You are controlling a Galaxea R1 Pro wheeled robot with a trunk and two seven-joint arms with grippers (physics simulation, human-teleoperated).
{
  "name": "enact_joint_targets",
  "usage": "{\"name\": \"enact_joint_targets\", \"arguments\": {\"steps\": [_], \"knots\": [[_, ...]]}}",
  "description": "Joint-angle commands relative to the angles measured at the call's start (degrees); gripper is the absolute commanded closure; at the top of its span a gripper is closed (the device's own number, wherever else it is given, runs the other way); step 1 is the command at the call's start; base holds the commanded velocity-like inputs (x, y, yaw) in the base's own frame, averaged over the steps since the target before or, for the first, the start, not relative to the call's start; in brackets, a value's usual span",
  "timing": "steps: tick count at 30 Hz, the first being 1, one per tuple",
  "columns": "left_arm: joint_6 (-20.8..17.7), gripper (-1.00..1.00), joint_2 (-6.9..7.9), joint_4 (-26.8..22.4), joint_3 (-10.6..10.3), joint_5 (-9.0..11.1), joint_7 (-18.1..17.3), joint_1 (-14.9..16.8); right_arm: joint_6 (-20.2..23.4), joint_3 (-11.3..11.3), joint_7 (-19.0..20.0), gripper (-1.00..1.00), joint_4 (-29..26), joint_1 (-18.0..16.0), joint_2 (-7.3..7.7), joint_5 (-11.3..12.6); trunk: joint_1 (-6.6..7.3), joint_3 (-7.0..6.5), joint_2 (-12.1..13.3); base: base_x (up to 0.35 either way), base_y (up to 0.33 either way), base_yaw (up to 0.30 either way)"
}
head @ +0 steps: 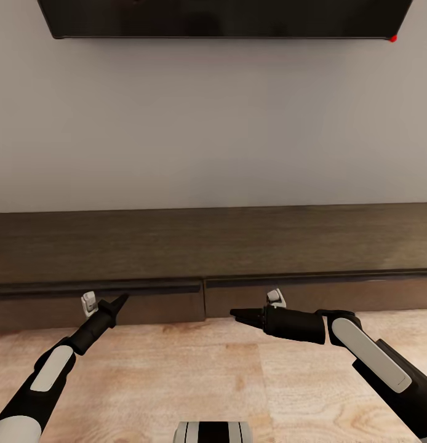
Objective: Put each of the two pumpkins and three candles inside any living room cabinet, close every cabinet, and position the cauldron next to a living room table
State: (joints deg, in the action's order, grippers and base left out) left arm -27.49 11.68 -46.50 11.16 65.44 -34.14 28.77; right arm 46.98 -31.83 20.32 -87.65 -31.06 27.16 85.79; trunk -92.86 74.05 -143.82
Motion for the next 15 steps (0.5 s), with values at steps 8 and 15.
{"name": "enact_joint_targets", "arguments": {"steps": [8, 15], "knots": [[-0.81, 1.00, 0.01, -0.09, 0.18, 1.44, -0.16, 0.05, 0.05, -0.08, 0.21, -1.00, 0.02, -0.06, 0.07, -0.09, 0.03, 0.03, -0.02, -0.105, 0.000, 0.000], [-0.81, 1.00, 0.01, -0.09, 0.18, 1.44, -0.14, 0.05, 0.06, -0.06, 0.18, -1.00, 0.02, -0.06, 0.08, -0.09, 0.03, 0.03, -0.02, -0.149, 0.000, 0.000]]}}
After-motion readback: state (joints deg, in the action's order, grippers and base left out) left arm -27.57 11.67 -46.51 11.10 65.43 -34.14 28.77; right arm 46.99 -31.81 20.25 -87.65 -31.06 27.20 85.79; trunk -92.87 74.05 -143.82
